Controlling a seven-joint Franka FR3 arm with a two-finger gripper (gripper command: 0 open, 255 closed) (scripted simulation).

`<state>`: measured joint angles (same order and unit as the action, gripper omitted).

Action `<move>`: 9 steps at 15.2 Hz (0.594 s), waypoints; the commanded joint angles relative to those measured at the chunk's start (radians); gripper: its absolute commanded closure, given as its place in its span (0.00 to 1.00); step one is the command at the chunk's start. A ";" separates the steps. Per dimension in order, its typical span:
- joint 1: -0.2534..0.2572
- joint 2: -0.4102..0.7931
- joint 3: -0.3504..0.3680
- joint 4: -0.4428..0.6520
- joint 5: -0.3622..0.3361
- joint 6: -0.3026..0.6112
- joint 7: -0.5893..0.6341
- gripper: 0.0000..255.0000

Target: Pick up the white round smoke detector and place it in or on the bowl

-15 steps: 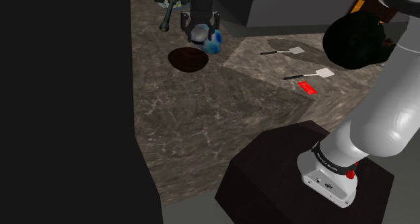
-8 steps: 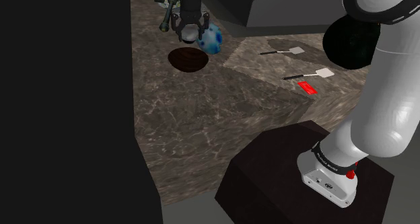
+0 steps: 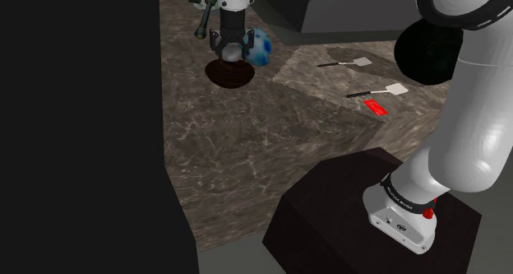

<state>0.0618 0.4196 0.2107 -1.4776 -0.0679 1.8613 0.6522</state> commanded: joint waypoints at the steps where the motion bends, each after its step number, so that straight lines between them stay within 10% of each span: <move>1: -0.001 0.005 -0.001 -0.021 -0.001 0.027 0.000 1.00; 9: -0.001 0.011 -0.002 -0.041 -0.003 0.052 0.001 1.00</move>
<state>0.0608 0.4302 0.2091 -1.5187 -0.0706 1.9130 0.6529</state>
